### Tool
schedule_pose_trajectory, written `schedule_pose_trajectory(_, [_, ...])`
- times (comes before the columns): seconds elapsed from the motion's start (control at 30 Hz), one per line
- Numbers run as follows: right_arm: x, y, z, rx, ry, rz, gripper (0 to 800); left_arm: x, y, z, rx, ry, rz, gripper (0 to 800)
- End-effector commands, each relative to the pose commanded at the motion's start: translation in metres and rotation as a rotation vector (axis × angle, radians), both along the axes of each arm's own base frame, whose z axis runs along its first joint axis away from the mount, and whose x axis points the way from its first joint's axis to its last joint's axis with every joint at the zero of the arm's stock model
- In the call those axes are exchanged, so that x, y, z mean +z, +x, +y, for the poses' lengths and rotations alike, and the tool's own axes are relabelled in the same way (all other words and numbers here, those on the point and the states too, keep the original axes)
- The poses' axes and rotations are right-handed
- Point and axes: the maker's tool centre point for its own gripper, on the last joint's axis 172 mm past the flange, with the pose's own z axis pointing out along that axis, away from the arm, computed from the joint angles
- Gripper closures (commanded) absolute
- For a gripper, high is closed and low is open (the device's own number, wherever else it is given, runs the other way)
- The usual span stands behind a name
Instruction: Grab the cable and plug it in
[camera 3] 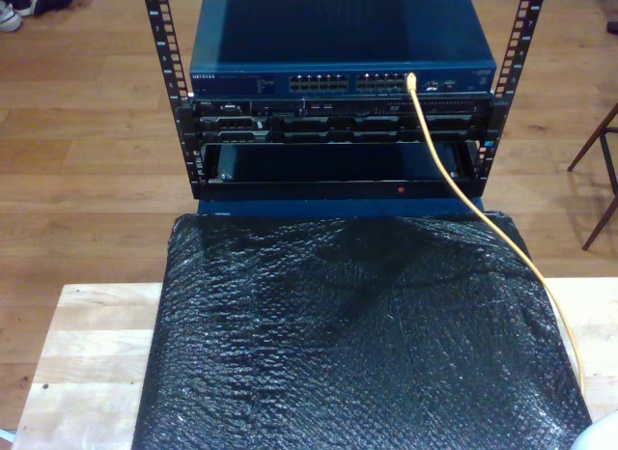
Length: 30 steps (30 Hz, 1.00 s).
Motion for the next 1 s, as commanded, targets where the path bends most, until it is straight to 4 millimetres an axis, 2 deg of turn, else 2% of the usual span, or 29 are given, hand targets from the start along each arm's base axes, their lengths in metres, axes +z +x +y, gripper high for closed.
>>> schedule_pose_trajectory(0.1, [-0.011,-0.002,0.009,-0.002,0.011,0.003,0,0.000,0.000,0.000,0.000,0.000,0.000,0])
schedule_pose_trajectory(0.23, [-0.023,-0.005,0.011,-0.008,-0.004,0.007,0,0.000,0.000,0.000,0.001,0.000,-0.001,0])
schedule_pose_trajectory(0.33, [-0.029,-0.011,0.013,0.032,-0.010,0.012,0,0.000,0.000,0.000,0.000,0.000,0.000,0])
schedule_pose_trajectory(0.47, [-0.042,-0.022,0.017,0.001,-0.021,0.008,0,0.000,0.000,0.000,0.000,0.000,0.000,0])
schedule_pose_trajectory(0.73, [-0.055,-0.028,0.020,-0.005,-0.042,0.000,0,0.000,0.000,0.000,0.001,0.000,-0.001,0])
schedule_pose_trajectory(1.0, [-0.056,-0.030,0.018,0.024,-0.056,-0.017,0,0.000,0.000,0.000,0.000,0.000,0.000,0])
